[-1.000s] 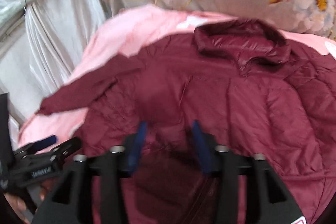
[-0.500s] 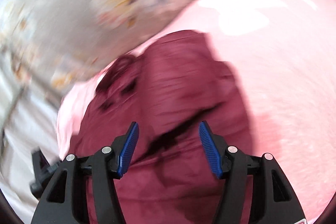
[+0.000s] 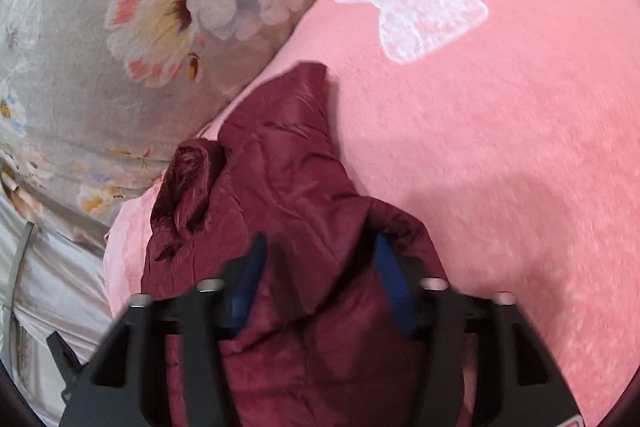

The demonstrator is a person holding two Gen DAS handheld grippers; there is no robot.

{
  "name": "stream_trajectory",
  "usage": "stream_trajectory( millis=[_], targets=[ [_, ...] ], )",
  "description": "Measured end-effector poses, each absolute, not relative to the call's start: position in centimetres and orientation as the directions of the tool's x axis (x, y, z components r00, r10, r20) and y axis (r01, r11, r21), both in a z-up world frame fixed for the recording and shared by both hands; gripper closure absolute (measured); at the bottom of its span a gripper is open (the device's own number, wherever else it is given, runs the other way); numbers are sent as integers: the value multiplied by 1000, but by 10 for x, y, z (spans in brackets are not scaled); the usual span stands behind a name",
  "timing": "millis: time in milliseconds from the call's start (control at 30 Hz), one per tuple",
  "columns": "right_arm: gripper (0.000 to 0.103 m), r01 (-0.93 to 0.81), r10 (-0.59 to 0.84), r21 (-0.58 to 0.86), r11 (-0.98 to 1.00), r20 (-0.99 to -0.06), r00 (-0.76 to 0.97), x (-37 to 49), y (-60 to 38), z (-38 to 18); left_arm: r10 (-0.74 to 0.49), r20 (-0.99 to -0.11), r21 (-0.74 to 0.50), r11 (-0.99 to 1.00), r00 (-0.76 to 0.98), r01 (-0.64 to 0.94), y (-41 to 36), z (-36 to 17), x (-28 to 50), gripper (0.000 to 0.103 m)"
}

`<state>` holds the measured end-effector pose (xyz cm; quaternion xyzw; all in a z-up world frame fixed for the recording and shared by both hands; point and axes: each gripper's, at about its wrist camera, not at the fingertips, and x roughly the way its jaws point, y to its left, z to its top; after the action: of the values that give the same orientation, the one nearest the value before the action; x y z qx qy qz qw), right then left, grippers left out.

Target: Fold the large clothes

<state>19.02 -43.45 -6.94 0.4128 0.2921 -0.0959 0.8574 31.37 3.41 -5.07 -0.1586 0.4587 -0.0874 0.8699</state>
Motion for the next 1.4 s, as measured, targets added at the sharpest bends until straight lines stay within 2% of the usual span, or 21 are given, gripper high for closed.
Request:
stream_trajectory(
  millis=[67, 100, 167, 267, 433, 500, 567, 633, 700, 733, 900, 1100, 1200, 1300, 1400],
  targets=[
    [100, 361, 32, 671, 647, -497, 867, 178, -437, -51, -313, -776, -366, 930, 547, 12, 35, -60, 313, 99],
    [100, 366, 5, 655, 661, -492, 870, 173, -437, -46, -316, -782, -365, 931, 537, 16, 33, -66, 314, 99],
    [100, 419, -37, 589, 691, -550, 834, 176, -436, -51, -306, -792, -343, 939, 529, 30, 25, -76, 316, 98],
    [101, 513, -50, 481, 711, -693, 719, 192, -434, -84, -257, -781, -274, 960, 569, 59, 13, -84, 312, 98],
    [102, 535, -126, 357, 766, -732, 669, 198, -421, -79, -195, -759, -182, 980, 621, 86, 3, -85, 306, 97],
    [98, 533, -148, 311, 787, -743, 652, 195, -416, -73, -196, -758, -180, 980, 622, 89, 4, -83, 305, 96],
    [93, 530, -162, 291, 796, -743, 650, 185, -412, -66, -186, -764, -165, 982, 618, 93, 10, -78, 302, 91],
    [89, 544, -198, 265, 796, -736, 647, 166, -412, -57, -169, -757, -147, 985, 631, 87, 20, -67, 292, 69],
    [85, 555, -233, 250, 794, -717, 657, 153, -414, -42, -184, -736, -162, 982, 652, 94, 28, -54, 285, 57],
    [85, 548, -235, 256, 796, -704, 670, 151, -414, -35, -189, -720, -169, 981, 668, 95, 31, -44, 283, 57],
    [85, 450, -162, 275, 849, -677, 718, 178, -390, -7, -232, -701, -228, 969, 674, 96, 17, -15, 294, 56],
    [85, 203, 29, 244, 948, -704, 710, 217, -296, -26, -300, -764, -249, 954, 571, 168, -39, -49, 299, 56],
    [85, 117, 45, 170, 978, -730, 682, 230, -258, -43, -267, -788, -186, 962, 555, 199, -60, -68, 292, 56],
    [85, 108, 5, 98, 989, -764, 645, 238, -241, -62, -241, -774, -147, 968, 586, 204, -62, -78, 287, 56],
    [88, 122, 25, 135, 983, -766, 643, 240, -247, -74, -253, -760, -158, 966, 599, 207, -59, -82, 285, 54]
  ],
)
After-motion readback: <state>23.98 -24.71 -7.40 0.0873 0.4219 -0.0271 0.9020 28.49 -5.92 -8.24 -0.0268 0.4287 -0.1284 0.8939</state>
